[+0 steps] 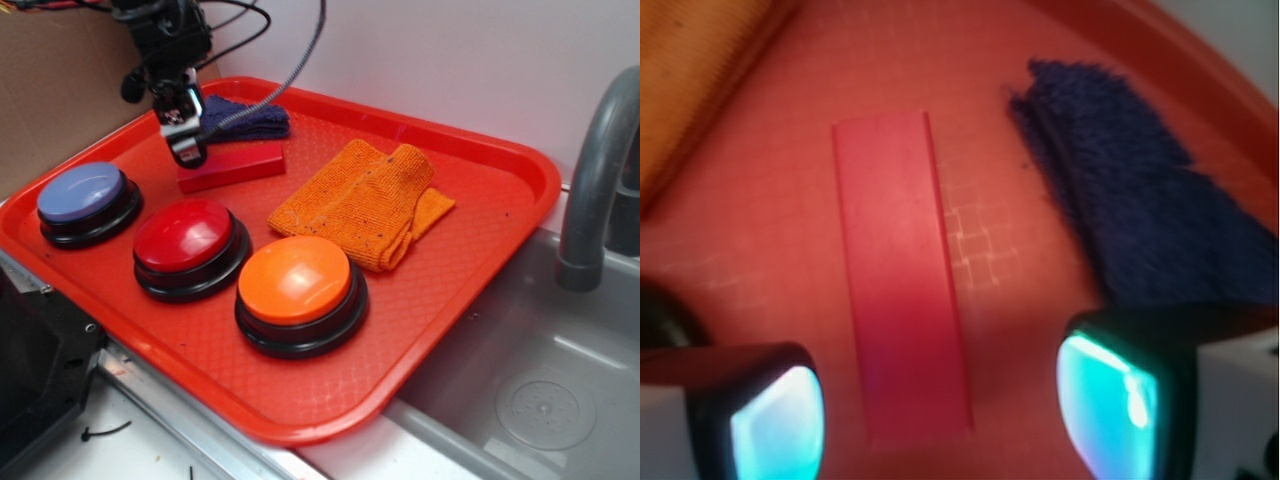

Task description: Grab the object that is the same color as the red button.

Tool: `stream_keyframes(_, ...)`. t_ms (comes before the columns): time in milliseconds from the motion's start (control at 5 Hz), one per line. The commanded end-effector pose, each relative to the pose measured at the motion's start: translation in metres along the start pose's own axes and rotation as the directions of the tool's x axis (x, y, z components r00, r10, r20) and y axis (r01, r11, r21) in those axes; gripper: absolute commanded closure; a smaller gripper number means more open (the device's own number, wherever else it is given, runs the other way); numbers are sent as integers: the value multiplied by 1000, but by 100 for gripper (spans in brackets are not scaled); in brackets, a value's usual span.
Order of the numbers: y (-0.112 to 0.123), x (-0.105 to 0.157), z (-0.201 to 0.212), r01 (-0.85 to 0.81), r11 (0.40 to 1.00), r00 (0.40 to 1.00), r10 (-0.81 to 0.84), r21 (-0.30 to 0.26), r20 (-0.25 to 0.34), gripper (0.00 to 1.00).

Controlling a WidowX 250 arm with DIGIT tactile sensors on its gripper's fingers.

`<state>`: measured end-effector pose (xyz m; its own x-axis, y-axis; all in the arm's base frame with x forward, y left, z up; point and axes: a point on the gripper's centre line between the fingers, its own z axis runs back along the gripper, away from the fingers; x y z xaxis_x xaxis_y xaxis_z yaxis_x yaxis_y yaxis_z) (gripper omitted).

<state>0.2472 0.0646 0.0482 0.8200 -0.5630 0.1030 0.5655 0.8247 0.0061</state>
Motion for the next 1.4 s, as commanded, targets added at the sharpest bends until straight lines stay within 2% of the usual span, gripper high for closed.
stream_keyframes(0, 0, 24, -25, 27, 1000, 1000, -27, -11, -12, 0)
stream_keyframes(200, -3, 27, -34, 28, 999, 999, -28, -19, -28, 0)
stream_keyframes(400, -7, 26, -36, 33, 999, 998, -33, -14, -47, 73)
stream_keyframes(600, -8, 24, -32, 20, 1000, 999, -21, -10, -38, 100)
stream_keyframes(800, -9, 23, -26, -4, 1000, 998, 4, 2, -61, 100)
stream_keyframes(1000, -10, 25, 0, -87, 995, 993, 90, 45, -78, 100)
stream_keyframes(1200, -11, 39, 36, -213, 974, 970, 220, 75, -106, 100)
